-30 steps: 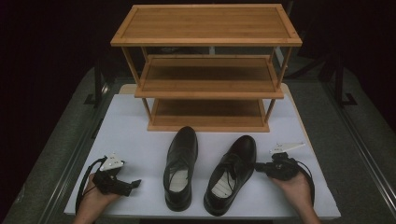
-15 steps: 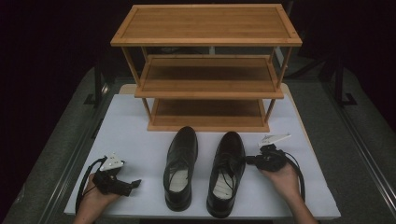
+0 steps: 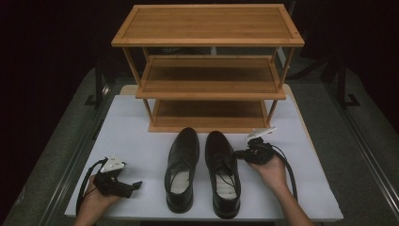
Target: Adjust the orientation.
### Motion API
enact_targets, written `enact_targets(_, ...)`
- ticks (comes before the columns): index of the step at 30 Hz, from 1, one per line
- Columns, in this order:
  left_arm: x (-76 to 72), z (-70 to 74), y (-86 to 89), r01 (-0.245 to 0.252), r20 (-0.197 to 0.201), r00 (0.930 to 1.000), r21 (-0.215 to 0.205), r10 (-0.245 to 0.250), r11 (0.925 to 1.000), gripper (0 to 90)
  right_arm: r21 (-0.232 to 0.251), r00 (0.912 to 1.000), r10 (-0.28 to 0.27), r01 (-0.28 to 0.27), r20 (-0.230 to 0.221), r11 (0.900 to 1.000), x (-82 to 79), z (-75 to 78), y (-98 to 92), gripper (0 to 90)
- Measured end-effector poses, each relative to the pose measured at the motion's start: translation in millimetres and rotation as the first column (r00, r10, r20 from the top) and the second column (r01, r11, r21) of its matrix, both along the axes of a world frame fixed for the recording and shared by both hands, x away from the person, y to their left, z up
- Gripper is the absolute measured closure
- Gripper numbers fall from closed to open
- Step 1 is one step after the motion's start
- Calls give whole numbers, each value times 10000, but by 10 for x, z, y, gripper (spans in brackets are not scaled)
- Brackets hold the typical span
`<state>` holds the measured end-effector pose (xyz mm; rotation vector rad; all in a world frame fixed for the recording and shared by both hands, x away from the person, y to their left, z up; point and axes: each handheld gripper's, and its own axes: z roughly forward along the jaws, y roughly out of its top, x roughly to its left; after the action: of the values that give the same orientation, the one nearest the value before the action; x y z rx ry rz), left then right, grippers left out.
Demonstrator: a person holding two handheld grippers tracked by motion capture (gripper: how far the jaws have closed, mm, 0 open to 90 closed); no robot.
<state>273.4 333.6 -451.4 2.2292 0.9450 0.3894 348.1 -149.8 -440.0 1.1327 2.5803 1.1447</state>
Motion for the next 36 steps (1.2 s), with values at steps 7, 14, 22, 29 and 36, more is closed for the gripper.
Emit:
enact_targets(7,0,0,0,0,-1,10000,0,0,10000,0,88,10000,6,-6,43,10000,-8,-9,-3,896)
enact_targets(14,-1,3,0,13,-12,10000,20,-13,10000,0,377,9993,-307,299,192,9988,-46,60,-71,777)
enact_targets(22,15,43,-34,-146,-255,9996,-114,143,9998,0,608,9983,-512,495,266,9969,-133,140,-190,581)
enact_targets(29,39,208,-134,84,-52,9999,-742,-89,9972,142,1012,9991,-416,422,-73,9940,-192,177,-269,474)
enact_targets(36,108,368,-268,455,-9,9989,-1105,-459,9928,140,1308,9988,-485,471,75,9903,-239,249,-303,396)
